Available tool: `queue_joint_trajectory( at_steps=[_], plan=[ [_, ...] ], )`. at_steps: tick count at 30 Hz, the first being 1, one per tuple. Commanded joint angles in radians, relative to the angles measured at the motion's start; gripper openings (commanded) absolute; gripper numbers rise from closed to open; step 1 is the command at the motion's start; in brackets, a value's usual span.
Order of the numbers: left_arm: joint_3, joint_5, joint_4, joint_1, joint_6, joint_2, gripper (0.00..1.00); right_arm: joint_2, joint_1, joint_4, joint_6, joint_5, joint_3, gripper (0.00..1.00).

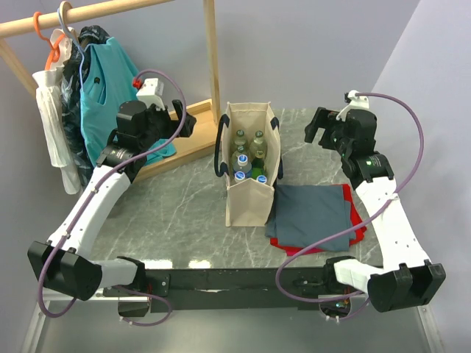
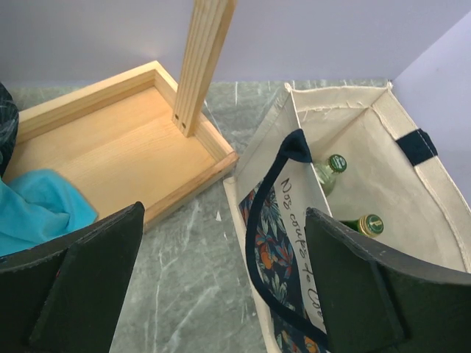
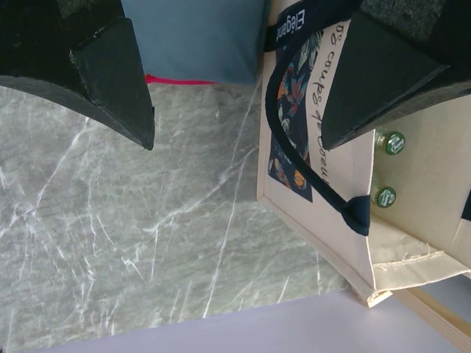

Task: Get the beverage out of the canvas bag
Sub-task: Take out the drink from the canvas bag.

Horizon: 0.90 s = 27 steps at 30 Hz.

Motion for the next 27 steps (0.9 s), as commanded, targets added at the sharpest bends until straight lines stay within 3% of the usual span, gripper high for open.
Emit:
queue_joint_trajectory(
  at_steps=[1, 5, 17, 27],
  plan=[
    [0.022, -0.038, 0.052, 0.002, -0.019, -0.025, 0.96, -0.006, -0.001, 0.006, -0.013, 0.015, 0.040, 1.00],
    [0.022, 0.028, 0.058, 0.002, 0.016, -0.037, 0.96, 0.008, 0.001, -0.002, -0.008, 0.016, 0.054, 1.00],
    [0.186, -0.061, -0.123, 0.000, -0.031, 0.070, 0.96, 0.020, -0.001, 0.001, -0.010, -0.008, 0.050, 1.00],
    [0.275, 0.160, -0.095, -0.003, 0.013, 0.130, 0.96, 0.031, -0.001, 0.020, -0.008, -0.045, 0.039, 1.00]
  ],
)
